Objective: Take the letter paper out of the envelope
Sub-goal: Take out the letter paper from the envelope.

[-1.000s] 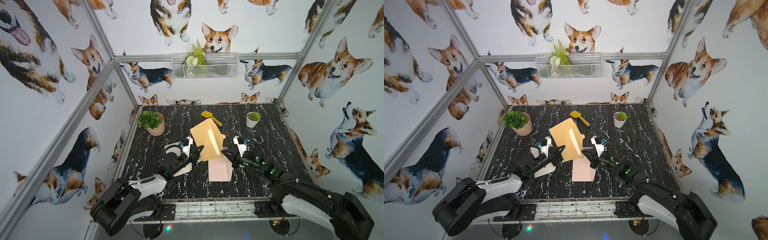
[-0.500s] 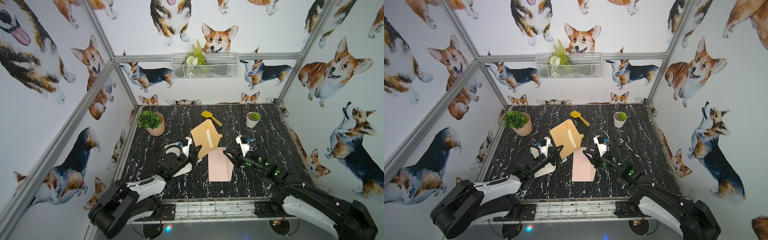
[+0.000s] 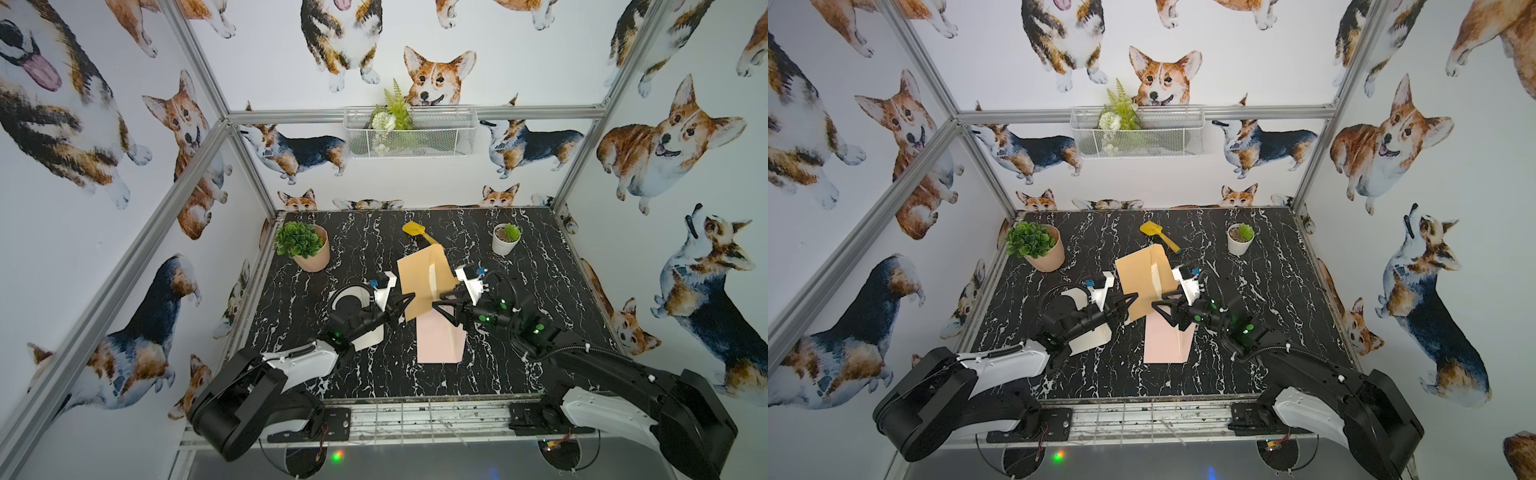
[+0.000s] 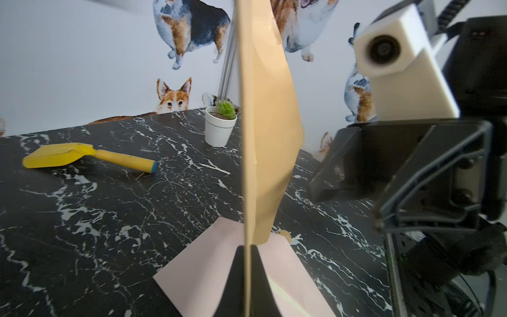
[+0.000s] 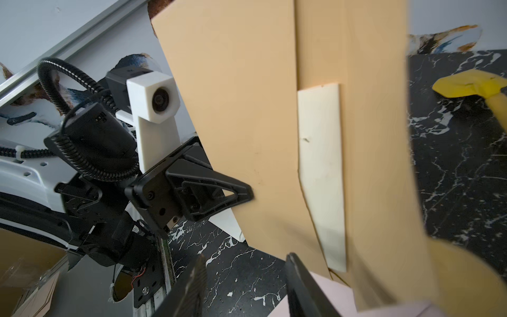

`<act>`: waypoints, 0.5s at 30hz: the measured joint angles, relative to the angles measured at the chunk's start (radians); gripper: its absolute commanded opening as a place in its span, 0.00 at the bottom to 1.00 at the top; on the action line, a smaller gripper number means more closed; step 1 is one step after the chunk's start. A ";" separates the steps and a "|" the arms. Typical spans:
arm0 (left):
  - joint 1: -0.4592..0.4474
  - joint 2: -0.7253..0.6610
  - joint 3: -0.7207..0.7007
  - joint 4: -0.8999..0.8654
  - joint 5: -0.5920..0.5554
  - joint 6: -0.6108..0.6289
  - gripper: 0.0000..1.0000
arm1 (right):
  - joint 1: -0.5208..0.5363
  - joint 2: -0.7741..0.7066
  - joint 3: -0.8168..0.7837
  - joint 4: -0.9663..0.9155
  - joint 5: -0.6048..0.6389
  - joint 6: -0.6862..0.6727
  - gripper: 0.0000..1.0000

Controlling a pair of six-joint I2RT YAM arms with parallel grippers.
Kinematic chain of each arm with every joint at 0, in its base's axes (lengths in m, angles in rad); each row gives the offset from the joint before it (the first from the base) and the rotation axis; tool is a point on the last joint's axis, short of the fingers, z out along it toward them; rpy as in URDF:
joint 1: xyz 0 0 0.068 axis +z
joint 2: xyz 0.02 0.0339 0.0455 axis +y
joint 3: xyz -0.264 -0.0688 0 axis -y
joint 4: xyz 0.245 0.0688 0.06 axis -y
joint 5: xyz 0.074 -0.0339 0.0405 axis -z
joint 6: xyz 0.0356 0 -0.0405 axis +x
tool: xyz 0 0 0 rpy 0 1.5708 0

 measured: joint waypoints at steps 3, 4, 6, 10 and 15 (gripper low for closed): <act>0.000 0.014 0.005 0.002 0.056 0.000 0.00 | -0.007 0.055 0.019 0.005 -0.027 0.000 0.53; 0.000 0.014 0.005 0.002 0.069 0.000 0.00 | -0.013 0.062 0.019 0.005 -0.028 0.000 0.53; 0.000 0.013 0.006 0.004 0.089 -0.001 0.00 | -0.031 0.063 0.019 0.005 -0.029 0.000 0.53; 0.000 0.005 0.006 0.005 0.104 -0.001 0.00 | -0.065 0.044 0.019 0.002 -0.031 -0.001 0.53; 0.000 0.003 0.006 0.005 0.112 -0.001 0.00 | -0.106 0.025 -0.001 0.002 -0.031 -0.002 0.53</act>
